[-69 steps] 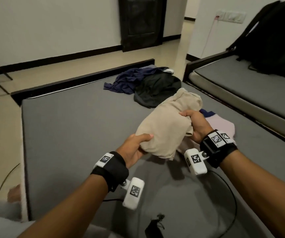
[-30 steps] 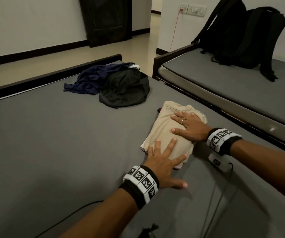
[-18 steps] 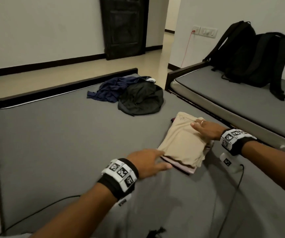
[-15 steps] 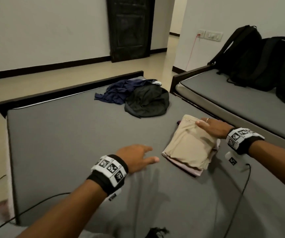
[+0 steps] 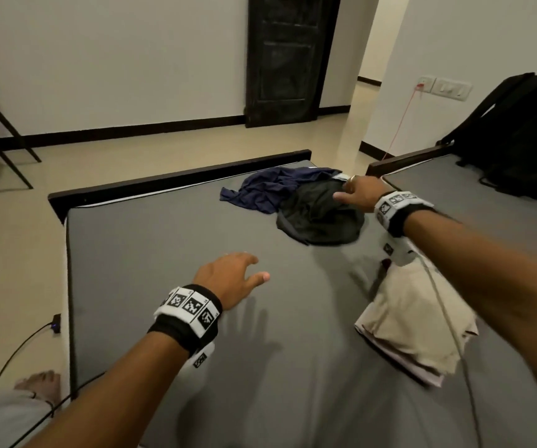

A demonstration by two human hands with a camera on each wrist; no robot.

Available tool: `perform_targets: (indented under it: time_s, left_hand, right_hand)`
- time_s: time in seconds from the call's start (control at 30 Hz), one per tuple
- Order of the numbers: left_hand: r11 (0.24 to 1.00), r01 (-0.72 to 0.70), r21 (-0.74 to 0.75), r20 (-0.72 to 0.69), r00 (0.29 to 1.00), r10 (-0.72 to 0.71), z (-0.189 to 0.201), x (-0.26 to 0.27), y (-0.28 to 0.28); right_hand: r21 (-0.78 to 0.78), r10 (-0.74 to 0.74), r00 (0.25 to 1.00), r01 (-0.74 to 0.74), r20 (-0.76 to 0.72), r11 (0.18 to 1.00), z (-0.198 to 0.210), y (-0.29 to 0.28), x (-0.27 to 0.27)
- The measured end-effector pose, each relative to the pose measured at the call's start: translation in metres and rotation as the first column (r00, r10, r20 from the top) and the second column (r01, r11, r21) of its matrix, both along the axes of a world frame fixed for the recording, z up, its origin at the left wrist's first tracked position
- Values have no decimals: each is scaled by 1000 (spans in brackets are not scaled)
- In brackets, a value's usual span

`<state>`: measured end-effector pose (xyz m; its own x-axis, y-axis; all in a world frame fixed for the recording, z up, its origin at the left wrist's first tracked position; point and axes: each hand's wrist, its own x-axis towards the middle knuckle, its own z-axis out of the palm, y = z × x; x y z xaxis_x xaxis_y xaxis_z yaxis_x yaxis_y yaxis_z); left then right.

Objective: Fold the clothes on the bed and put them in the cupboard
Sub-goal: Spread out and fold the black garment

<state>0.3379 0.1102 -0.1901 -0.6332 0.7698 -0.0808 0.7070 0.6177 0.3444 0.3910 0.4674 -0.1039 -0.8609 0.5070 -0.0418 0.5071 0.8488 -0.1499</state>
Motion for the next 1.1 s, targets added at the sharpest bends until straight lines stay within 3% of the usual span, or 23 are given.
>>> perform_targets:
  time_s: [0.1, 0.23, 0.33, 0.53, 0.6, 0.7, 0.8, 0.87, 0.93, 1.0, 1.1]
  left_hand:
    - [998, -61, 31, -32, 998, 62, -19, -12, -12]
    - [992, -125, 24, -33, 992, 126, -36, -27, -27]
    - [983, -168, 71, 21, 986, 167, -40, -38, -33]
    - [969, -189, 160, 67, 981, 180, -42, -45, -46]
    - [967, -176, 183, 91, 983, 161, -42, -46, -53]
    - [957, -171, 233, 145, 980, 140, -42, -48, -62]
    - [953, -177, 247, 190, 973, 131, -45, -49, -67]
    - [958, -174, 229, 249, 962, 115, -45, -46, -71]
    - [957, -127, 260, 279, 959, 52, -45, -43, -75]
    - [933, -104, 344, 278, 961, 5, -42, -39, -79]
    - [883, -204, 422, 271, 958, 92, -26, -33, -92]
  right_hand:
    - [-24, 60, 995, -58, 86, 998, -51, -21, -44]
    - [-40, 33, 971, -25, 237, 999, -114, -40, -83]
    - [92, -7, 966, -18, 257, 996, -142, -45, -96]
    - [267, -34, 983, -15, 178, 963, -146, -53, -102]
    - [220, 12, 980, -56, 197, 974, -140, -64, -96]
    - [11, 190, 959, -196, 212, 980, -130, -101, -84]
    - [-219, 502, 854, -468, 137, 856, -107, -161, -57]
    - [-376, 693, 720, -638, 18, 672, -80, -208, -34]
    - [-482, 774, 624, -713, -105, 510, -59, -246, -18]
    - [-528, 775, 601, -730, -196, 433, -47, -267, -14]
    - [-559, 691, 674, -689, -260, 462, -35, -271, -19]
